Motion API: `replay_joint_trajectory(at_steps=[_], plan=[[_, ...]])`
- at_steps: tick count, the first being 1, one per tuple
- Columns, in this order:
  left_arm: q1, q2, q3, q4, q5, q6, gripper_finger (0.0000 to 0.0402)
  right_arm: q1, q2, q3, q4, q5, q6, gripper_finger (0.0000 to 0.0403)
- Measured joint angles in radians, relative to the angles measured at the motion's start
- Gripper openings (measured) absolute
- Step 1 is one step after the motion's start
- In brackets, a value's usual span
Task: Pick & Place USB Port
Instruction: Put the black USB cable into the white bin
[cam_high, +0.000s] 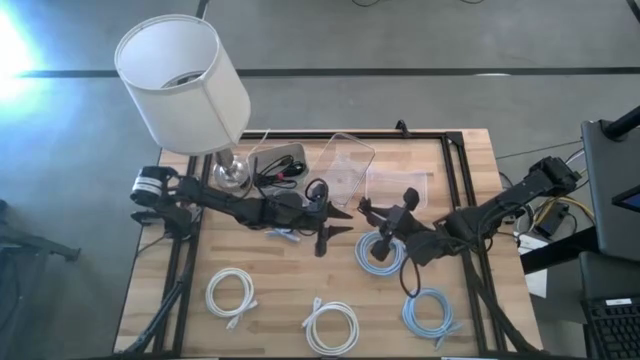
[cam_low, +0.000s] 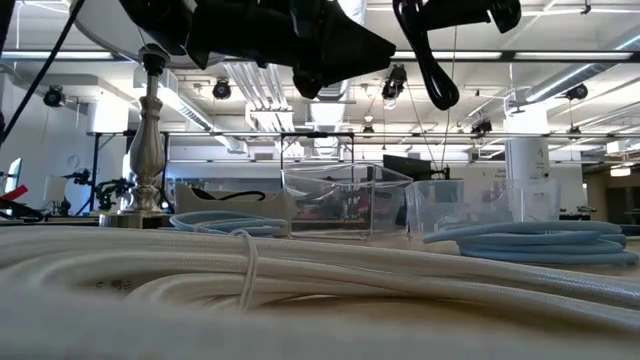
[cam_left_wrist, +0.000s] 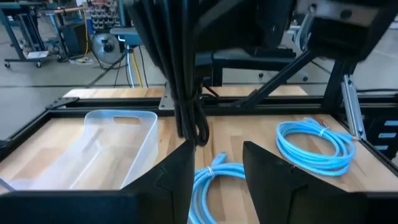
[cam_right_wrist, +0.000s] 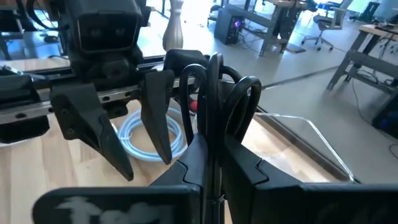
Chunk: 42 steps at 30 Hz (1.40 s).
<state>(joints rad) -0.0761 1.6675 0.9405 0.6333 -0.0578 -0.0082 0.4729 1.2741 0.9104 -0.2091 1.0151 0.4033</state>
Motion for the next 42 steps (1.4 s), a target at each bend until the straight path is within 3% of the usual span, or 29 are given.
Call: replay_joint_trajectory(at_steps=[13, 27, 35, 42], plan=[[0.0, 0.005, 0.003, 0.022, 0.0, -0.001, 0.014, -0.012, 0.0, -0.004, 0.056, -0.031, -0.024, 0.0028], [0.0, 0.005, 0.003, 0.035, 0.002, -0.008, 0.014, -0.034, -0.001, -0.042, 0.27, -0.169, -0.192, 0.0028], [0.0, 0.005, 0.003, 0.049, 0.023, -0.008, 0.014, -0.077, -0.001, -0.052, 0.307, -0.282, -0.222, 0.0028], [0.0, 0.005, 0.003, 0.048, 0.024, -0.02, 0.014, -0.079, -0.001, -0.053, 0.313, -0.294, -0.269, 0.0028]])
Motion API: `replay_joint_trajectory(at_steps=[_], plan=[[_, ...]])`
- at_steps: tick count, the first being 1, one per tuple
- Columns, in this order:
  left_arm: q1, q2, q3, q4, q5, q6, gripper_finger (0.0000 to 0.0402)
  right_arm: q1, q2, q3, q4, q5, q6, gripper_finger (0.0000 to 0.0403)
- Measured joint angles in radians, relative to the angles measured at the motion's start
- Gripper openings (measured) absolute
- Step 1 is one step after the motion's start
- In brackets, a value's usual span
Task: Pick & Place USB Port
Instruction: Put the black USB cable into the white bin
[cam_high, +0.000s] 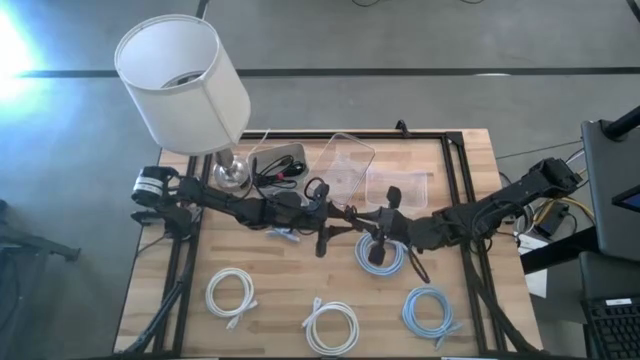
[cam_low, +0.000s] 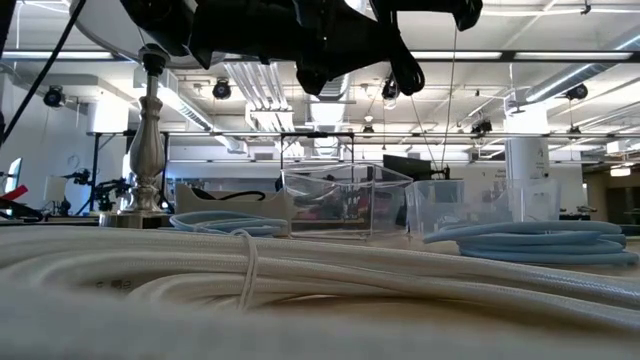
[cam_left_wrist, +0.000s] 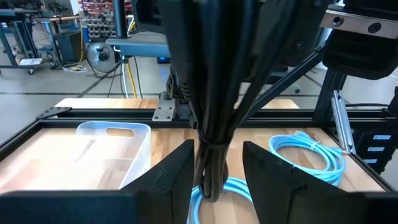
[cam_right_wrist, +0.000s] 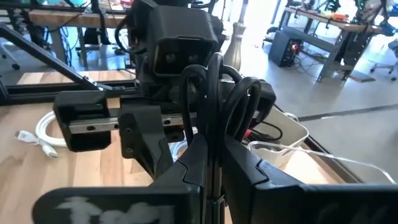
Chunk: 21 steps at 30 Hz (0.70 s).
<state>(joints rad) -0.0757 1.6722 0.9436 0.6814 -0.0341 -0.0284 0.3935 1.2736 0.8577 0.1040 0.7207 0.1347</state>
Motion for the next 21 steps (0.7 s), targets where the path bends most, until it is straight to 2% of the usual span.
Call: replay_joint_trajectory(at_steps=[8, 14, 18, 21], plan=[[0.0, 0.0, 0.0, 0.0, 0.002, -0.004, 0.014, -0.021, 0.0, 0.0, 0.045, -0.11, -0.049, 0.0028], [0.0, 0.0, 0.0, 0.0, 0.0, -0.027, 0.0139, -0.044, -0.001, 0.0, 0.044, -0.129, -0.073, 0.0028], [0.0, 0.0, 0.0, -0.001, -0.001, -0.037, 0.0127, -0.051, -0.001, -0.001, 0.044, -0.134, -0.079, 0.0028], [0.0, 0.0, 0.0, -0.001, 0.002, -0.051, 0.0109, -0.06, -0.001, -0.001, 0.05, -0.176, -0.087, 0.0029]])
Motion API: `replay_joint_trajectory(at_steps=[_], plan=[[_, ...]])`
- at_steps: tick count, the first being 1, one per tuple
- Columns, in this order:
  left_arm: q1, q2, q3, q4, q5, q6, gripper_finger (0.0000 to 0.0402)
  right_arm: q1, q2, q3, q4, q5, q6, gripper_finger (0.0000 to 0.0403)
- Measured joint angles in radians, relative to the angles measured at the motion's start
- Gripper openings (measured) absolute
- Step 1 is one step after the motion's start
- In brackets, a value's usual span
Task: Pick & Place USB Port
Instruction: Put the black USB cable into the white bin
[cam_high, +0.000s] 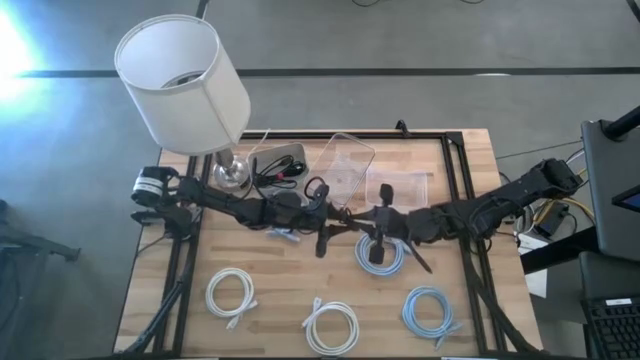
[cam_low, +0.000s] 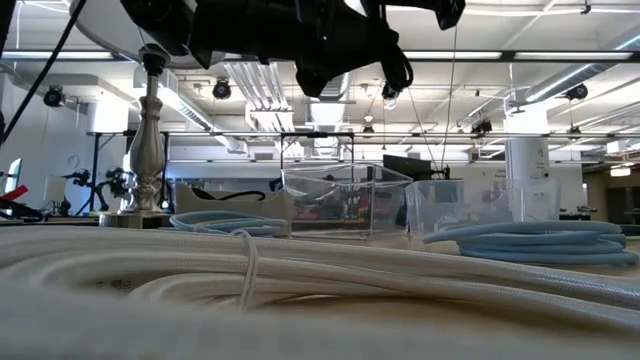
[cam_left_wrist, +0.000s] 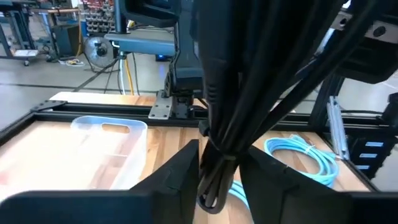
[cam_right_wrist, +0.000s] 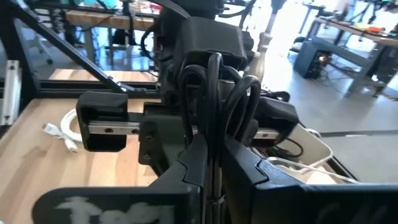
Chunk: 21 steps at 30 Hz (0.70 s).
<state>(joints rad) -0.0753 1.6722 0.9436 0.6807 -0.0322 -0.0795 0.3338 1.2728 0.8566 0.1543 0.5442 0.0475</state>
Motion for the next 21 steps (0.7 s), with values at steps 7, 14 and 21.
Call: replay_joint_trajectory(at_steps=[7, 14, 21], plan=[[0.0, -0.001, 0.0, 0.0, -0.002, -0.002, 0.0043, -0.031, 0.0, -0.001, 0.01, -0.055, -0.006, 0.0042], [0.0, -0.001, 0.0, -0.025, -0.018, -0.009, 0.0053, -0.043, 0.0, -0.001, -0.019, -0.059, -0.029, 0.0074], [0.0, -0.001, 0.0, -0.112, -0.077, -0.028, 0.0047, -0.043, -0.001, -0.001, -0.025, -0.052, -0.049, 0.0108]])
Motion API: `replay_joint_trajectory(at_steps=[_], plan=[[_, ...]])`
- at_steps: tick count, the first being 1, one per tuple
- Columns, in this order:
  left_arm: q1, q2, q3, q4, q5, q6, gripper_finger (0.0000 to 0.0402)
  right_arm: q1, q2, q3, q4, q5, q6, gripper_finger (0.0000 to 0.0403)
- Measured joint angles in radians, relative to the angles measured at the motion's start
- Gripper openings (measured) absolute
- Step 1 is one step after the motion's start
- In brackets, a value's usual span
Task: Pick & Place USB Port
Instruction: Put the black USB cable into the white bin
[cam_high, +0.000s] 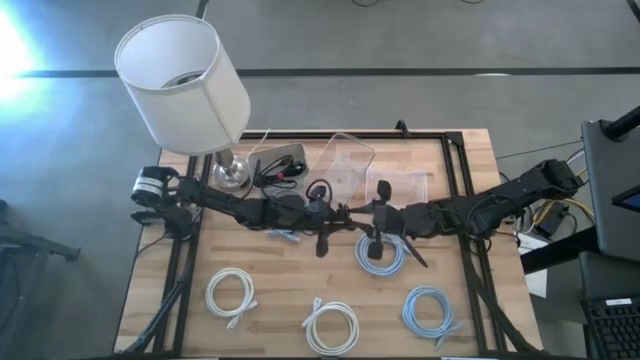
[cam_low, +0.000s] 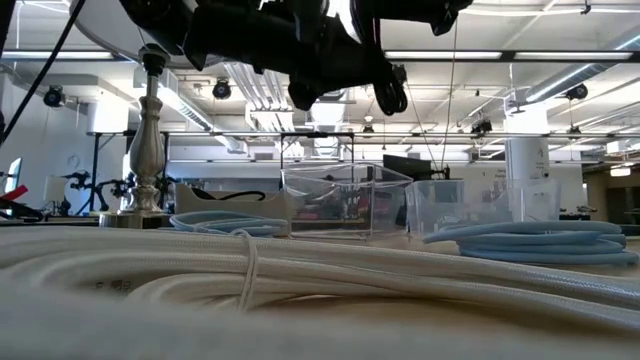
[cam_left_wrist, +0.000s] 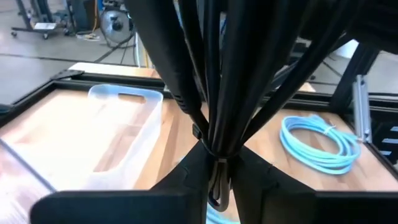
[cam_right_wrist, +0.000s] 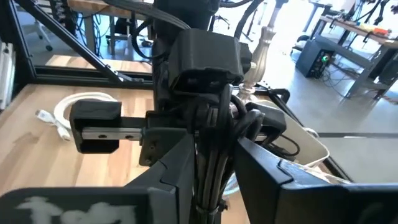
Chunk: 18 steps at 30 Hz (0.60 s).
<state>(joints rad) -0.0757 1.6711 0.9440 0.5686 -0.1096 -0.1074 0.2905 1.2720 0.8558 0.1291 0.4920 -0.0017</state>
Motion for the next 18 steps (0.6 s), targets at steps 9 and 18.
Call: replay_joint_trajectory(at_steps=[9, 18], plan=[[0.0, -0.003, 0.0, -0.112, -0.07, -0.038, 0.0053, 0.0, -0.002, 0.0, 0.004, 0.017, -0.06, 0.0137], [0.002, -0.022, 0.0, -0.275, -0.277, -0.052, 0.0049, 0.0, -0.009, 0.0, 0.004, 0.016, -0.096, 0.0149]])
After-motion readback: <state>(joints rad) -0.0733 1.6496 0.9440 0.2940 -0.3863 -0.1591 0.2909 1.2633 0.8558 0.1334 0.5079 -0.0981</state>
